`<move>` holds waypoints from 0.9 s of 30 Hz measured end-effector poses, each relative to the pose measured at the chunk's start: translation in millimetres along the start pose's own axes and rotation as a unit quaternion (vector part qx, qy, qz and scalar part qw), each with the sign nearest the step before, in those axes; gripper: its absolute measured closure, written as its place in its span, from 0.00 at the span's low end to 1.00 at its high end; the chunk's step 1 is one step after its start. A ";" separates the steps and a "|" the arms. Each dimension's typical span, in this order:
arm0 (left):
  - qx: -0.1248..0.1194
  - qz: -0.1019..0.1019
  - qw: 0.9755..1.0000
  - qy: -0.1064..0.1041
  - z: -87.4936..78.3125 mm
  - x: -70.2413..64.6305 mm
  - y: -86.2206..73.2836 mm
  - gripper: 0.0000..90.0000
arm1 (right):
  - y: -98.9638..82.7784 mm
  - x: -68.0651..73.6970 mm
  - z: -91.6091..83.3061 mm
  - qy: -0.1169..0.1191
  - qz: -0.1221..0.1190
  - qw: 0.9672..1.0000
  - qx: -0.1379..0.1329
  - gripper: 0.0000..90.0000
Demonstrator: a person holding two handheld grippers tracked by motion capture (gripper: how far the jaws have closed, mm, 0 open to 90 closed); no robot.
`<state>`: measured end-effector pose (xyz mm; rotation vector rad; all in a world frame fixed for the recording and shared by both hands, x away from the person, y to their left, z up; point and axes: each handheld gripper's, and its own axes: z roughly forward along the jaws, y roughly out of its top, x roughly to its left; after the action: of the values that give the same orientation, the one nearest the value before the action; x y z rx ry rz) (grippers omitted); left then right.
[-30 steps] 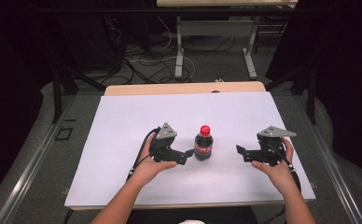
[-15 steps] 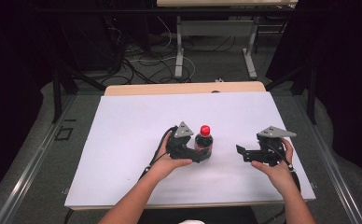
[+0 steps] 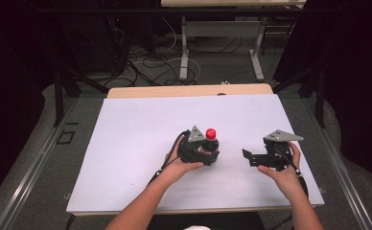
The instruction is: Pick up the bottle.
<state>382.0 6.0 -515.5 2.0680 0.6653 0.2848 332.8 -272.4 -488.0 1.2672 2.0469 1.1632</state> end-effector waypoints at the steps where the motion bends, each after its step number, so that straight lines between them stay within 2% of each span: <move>1: 0.000 0.000 1.000 0.000 0.0 0.0 0.0 0.19 | 0.2 -0.3 -1.0 0.002 0.000 1.000 0.005 0.07; 8: 0.006 -0.002 1.000 0.003 1.2 0.3 -0.5 0.25 | -1.1 -1.2 1.5 0.002 -0.004 1.000 0.004 0.07; 9: 0.002 0.006 1.000 0.004 1.3 0.0 -0.4 0.27 | -1.3 -0.4 2.1 -0.002 -0.002 1.000 0.000 0.07; 11: 0.004 0.010 1.000 0.002 0.7 -0.5 0.1 0.31 | -0.9 -0.2 1.2 0.001 -0.002 1.000 0.006 0.07; 27: -0.009 0.004 1.000 0.001 3.7 -0.5 -0.9 0.32 | -1.3 1.2 2.6 0.004 -0.005 1.000 0.007 0.07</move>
<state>382.9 3.5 -518.3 2.0527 0.6537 0.2955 333.5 -270.5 -490.4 1.2592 2.0686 1.1525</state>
